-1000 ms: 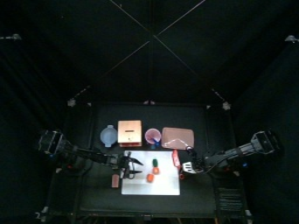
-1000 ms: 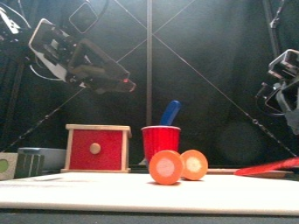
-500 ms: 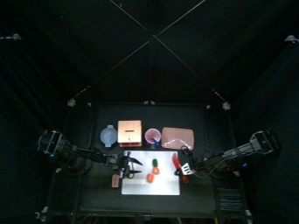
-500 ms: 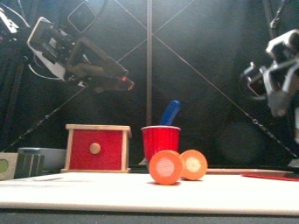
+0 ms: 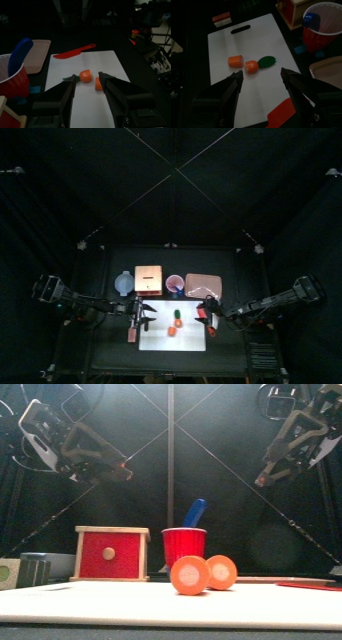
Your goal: Cut carrot
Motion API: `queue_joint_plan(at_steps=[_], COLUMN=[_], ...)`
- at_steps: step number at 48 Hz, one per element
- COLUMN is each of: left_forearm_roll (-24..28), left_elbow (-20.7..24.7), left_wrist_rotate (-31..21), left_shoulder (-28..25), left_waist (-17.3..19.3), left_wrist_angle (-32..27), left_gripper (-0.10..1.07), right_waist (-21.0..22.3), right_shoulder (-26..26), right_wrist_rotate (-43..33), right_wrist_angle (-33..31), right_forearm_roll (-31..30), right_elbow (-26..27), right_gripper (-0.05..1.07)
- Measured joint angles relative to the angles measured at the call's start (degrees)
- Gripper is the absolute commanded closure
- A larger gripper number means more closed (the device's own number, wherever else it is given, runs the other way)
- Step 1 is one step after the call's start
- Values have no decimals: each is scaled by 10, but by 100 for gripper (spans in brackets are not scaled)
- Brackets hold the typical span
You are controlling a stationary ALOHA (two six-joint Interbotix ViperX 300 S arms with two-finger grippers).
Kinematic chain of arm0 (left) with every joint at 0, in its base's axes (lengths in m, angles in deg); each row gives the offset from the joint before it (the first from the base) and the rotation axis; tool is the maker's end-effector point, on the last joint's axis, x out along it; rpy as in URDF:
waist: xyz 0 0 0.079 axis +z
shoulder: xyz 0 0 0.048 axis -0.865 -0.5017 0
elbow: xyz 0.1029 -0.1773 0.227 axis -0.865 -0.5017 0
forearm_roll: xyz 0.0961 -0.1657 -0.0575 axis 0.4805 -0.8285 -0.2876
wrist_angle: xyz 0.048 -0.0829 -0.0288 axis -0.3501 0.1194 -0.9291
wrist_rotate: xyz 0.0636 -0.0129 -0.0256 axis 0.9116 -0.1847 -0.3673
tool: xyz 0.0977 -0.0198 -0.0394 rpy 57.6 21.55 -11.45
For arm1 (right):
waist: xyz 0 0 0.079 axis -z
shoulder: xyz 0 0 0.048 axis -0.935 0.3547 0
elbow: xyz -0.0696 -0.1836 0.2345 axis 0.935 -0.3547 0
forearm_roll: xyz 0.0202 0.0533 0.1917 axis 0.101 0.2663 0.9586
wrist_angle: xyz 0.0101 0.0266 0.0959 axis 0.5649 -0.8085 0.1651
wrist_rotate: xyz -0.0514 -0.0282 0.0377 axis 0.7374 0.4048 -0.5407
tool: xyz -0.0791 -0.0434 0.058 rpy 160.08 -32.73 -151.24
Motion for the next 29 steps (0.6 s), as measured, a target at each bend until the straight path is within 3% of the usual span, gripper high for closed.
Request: queue_joint_plan(at_steps=[29], left_forearm_roll=[-3], left_elbow=[-10], left_wrist_rotate=[4], left_shoulder=[5], left_waist=[4], left_wrist_angle=[13], left_gripper=[18], right_waist=[4], right_shoulder=[0], right_wrist_rotate=[0], right_wrist_angle=[0], right_forearm_roll=[20], right_elbow=[0], right_gripper=[10])
